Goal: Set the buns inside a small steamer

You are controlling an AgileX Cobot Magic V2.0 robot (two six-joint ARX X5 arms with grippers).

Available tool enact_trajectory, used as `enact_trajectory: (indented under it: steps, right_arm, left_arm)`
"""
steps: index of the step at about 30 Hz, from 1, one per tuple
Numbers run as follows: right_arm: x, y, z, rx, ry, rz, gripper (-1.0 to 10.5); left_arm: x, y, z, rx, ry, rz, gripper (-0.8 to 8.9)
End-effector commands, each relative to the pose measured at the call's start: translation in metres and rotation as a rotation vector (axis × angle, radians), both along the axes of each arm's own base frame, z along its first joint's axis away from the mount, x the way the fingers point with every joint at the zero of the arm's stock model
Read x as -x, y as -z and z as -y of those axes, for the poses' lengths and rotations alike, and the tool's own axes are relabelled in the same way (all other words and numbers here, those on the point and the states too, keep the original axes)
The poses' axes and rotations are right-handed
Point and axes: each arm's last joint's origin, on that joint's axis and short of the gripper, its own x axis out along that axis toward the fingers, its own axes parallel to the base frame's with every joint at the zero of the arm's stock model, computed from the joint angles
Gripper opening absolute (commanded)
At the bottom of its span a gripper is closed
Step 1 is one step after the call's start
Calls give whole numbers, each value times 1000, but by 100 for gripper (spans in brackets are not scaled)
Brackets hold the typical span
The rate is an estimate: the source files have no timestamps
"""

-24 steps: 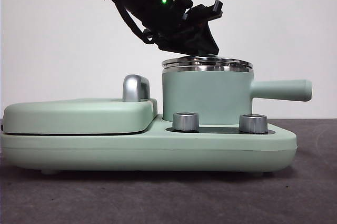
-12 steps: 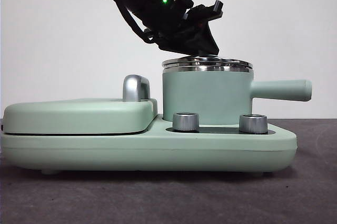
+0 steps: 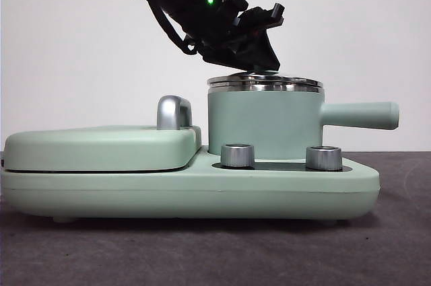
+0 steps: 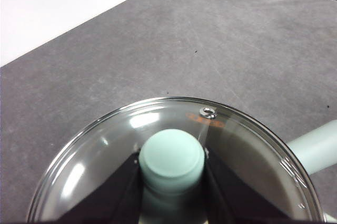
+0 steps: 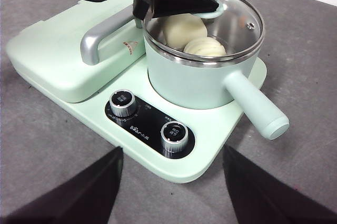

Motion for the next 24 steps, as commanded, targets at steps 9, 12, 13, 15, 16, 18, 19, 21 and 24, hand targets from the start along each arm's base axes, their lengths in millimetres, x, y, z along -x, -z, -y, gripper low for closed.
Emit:
enact_trajectory:
  steps: [9, 12, 13, 15, 16, 18, 19, 21, 24]
  right_arm:
    - [1, -2, -1, -14, -6, -1, 298]
    - [1, -2, -1, -14, -6, 0, 298]
    - [1, -2, -1, -14, -6, 0, 298]
    - [1, -2, -1, -14, -6, -1, 298]
    - [1, -2, -1, -14, -6, -1, 297]
    - [1, -2, -1, -14, -6, -1, 297]
    - [1, -2, -1, -14, -6, 0, 297]
    - [1, -2, -1, -14, -6, 0, 298]
    - [1, -2, -1, -14, -6, 0, 298]
  left_arm:
    - [2, 20, 8, -63, 27, -66, 21]
    - [2, 19, 8, -29, 33, -100, 43]
    - [3, 18, 8, -16, 36, -110, 66]
    - [3, 15, 7, 3, 33, -119, 139]
    - [4, 14, 7, 8, 32, -116, 182]
    - [5, 10, 6, 15, 32, -108, 252]
    - [6, 7, 5, 18, 32, -105, 255]
    - [9, 0, 3, 24, 33, -98, 255]
    - [13, -11, -2, 33, 32, -89, 255]
